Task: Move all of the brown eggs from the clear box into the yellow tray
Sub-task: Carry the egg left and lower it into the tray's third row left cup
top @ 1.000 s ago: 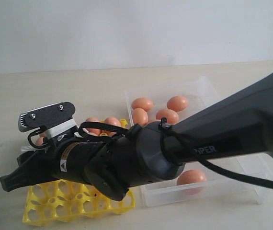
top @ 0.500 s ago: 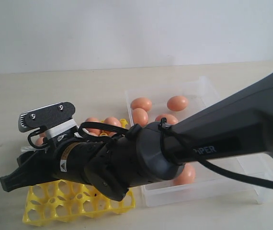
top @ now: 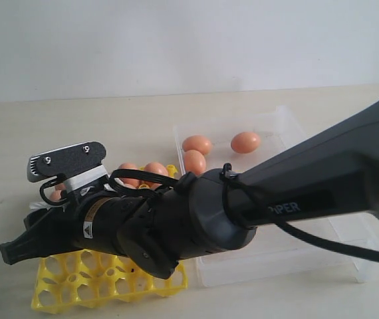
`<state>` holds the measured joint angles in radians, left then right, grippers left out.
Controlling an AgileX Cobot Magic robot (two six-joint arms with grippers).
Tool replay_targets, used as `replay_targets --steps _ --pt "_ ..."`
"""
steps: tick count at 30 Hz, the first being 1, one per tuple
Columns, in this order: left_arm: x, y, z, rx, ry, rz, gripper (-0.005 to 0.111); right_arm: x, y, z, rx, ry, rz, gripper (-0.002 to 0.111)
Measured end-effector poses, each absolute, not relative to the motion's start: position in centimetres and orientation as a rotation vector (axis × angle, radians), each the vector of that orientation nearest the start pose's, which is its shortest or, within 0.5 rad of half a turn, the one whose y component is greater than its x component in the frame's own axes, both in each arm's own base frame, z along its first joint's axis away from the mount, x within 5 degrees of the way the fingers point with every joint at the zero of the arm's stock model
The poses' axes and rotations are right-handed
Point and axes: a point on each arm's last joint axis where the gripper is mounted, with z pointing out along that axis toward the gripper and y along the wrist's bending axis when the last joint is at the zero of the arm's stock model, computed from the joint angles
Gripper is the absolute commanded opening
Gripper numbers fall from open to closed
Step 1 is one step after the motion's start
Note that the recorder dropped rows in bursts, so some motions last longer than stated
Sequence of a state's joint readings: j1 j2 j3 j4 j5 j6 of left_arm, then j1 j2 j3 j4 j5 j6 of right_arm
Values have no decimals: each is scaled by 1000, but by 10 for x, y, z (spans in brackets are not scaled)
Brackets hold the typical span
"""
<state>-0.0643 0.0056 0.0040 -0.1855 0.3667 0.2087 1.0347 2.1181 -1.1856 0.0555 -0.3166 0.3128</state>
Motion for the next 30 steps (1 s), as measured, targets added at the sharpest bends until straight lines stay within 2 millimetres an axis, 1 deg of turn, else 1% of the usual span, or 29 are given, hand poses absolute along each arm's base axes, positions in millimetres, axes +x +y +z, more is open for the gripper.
replay_targets --steps 7,21,26,30 --pt "53 -9 179 138 1849 -82 0 227 379 111 -724 2123 783 49" --pt "53 -9 179 138 1849 -82 0 227 379 113 -721 2121 786 49" --pt "53 -9 179 138 1849 -82 0 227 378 113 -706 2136 791 45" --pt "53 -9 179 138 1849 -82 0 227 378 113 -690 2144 799 45"
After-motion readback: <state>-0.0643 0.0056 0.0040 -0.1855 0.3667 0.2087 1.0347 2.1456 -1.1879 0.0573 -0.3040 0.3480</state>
